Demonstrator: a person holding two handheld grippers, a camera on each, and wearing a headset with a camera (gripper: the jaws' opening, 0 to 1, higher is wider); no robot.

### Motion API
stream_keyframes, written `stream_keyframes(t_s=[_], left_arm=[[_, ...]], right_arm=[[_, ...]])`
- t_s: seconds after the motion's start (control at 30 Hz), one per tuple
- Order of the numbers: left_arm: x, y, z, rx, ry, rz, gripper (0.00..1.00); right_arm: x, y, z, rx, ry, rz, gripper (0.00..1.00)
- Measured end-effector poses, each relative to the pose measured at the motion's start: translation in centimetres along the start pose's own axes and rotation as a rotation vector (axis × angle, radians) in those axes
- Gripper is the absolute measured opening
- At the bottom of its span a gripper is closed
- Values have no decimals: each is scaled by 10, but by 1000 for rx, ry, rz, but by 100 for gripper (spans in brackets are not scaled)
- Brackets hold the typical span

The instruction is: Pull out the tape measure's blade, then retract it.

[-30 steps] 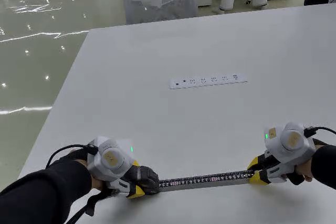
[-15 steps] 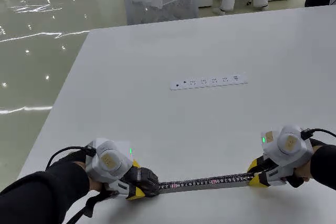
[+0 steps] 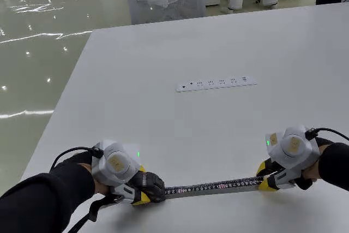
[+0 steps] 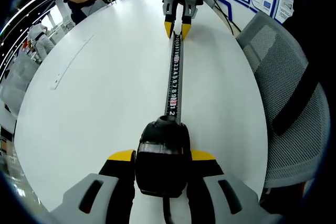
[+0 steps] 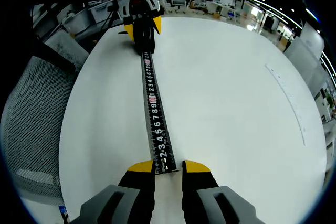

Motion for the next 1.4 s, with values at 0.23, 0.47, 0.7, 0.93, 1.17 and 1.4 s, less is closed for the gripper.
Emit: stream_keyframes(t_s=[0.23, 0.47, 0.7, 0.93, 1.17, 1.4], left_arm=[[3, 0, 1, -1, -4, 2, 37], [3, -3, 0, 21, -38, 10, 41], [1, -8, -2, 39, -78, 32, 49], [0, -13, -3, 89, -162, 67, 60], [-4, -17, -8, 108, -236, 113, 69], [-2, -19, -13, 126, -302, 136, 76]], right_arm=[[-2, -4, -2, -9, 6, 1, 15], [-3, -7, -2, 1, 29, -6, 20], [-3, -9, -2, 6, 50, -22, 25], [-3, -12, -2, 26, 96, -44, 31], [-8, -14, -4, 55, 140, -61, 34], [-9, -19, -6, 82, 170, -96, 37]])
Point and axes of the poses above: the centre of the closed fingertips' face, and the gripper's own axes: y roughly forward along the fingers, x roughly to its right, z roughly out of its top, the point moved 6 cm from there along -y, roughly backward along the fingers
